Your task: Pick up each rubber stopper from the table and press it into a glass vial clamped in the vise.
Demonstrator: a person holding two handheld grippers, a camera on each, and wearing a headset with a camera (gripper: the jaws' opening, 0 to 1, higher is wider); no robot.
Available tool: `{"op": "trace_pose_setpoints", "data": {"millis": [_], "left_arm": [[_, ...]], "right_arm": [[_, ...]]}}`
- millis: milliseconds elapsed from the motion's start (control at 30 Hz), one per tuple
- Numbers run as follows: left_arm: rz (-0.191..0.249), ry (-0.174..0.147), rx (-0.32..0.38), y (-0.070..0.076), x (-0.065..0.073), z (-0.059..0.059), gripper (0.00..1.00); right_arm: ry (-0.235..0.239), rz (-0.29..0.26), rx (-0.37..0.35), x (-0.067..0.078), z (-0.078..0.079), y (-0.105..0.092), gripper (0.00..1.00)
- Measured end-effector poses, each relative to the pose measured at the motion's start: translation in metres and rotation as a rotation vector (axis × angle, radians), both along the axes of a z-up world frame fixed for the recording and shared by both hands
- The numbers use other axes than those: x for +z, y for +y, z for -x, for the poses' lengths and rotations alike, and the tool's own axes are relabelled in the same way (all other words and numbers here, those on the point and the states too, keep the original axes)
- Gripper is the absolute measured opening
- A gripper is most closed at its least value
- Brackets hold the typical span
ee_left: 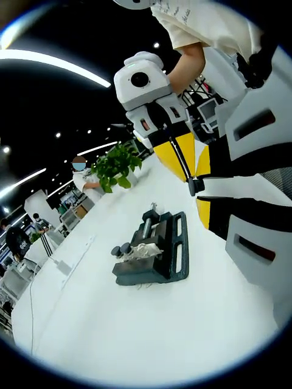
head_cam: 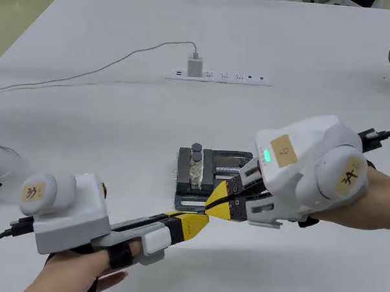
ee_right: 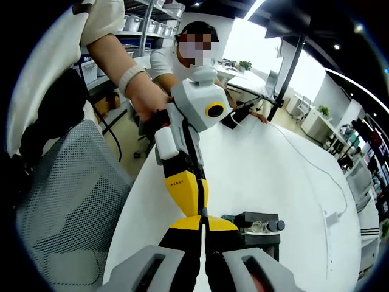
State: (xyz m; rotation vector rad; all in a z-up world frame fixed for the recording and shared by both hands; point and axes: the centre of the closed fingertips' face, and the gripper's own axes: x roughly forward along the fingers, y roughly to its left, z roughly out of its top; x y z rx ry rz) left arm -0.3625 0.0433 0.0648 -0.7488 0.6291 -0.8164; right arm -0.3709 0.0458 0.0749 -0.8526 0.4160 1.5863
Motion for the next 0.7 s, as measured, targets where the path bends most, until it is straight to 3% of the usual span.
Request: {"op": "trace_pose_setpoints", "data": {"millis": [133, 267, 367, 700], "left_arm": [[0.013, 0.012, -0.010, -0.002, 0.001, 0.002, 0.05], [0.005, -0.002, -0.018, -0.003, 0.002, 0.003, 0.04], [-0.028, -0.025, -0.038, -0.004, 0.001, 0.005, 0.04], [-0.105, -0.054, -0.079, -0.004, -0.005, 0.011, 0.03]], "right_arm": [[0.001, 0.001, 0.004, 0.000, 0.001, 0.000, 0.00], [0.004, -0.002, 0.003, 0.000, 0.002, -0.001, 0.00], [0.006, 0.001, 0.008, -0.001, 0.004, -0.001, 0.00], [0.039, 0.023, 0.009, -0.007, 0.010, -0.002, 0.00]]}}
